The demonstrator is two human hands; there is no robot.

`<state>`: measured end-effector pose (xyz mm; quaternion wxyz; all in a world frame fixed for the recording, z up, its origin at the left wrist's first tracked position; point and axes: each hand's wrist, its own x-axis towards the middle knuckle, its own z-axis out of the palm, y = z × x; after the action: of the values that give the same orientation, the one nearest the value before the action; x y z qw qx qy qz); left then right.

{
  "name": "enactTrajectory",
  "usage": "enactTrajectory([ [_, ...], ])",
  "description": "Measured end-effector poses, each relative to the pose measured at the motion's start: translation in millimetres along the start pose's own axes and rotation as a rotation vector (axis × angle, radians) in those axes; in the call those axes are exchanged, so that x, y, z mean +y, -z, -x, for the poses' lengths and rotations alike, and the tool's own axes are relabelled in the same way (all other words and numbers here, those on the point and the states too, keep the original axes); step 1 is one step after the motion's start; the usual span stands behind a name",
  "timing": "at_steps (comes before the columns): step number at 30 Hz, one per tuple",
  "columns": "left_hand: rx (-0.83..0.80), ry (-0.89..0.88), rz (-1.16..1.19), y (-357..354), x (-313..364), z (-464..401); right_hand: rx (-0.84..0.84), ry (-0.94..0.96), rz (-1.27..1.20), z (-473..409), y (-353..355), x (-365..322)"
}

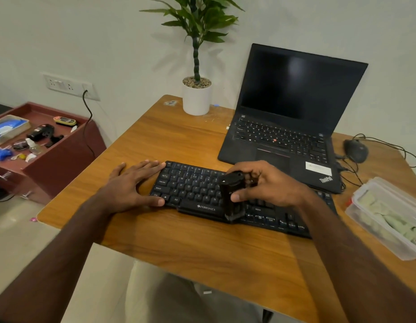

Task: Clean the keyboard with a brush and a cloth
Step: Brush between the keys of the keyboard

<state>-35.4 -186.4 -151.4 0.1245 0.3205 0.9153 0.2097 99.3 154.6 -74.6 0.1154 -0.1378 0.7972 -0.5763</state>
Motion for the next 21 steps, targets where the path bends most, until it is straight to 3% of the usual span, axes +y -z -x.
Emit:
enactTrajectory([
  [5,0.000,-0.002,-0.013,-0.7,-1.2,-1.2,0.141,0.110,-0.020,-32.5,-38.2,-3.3],
  [9,-0.003,0.002,-0.022,-0.4,-1.5,-2.0,0.132,0.117,0.067,-53.4,-67.7,-5.4],
  [21,0.011,-0.008,-0.022,-2.0,-3.5,-1.1,0.095,-0.060,0.109,22.0,-3.9,3.5],
])
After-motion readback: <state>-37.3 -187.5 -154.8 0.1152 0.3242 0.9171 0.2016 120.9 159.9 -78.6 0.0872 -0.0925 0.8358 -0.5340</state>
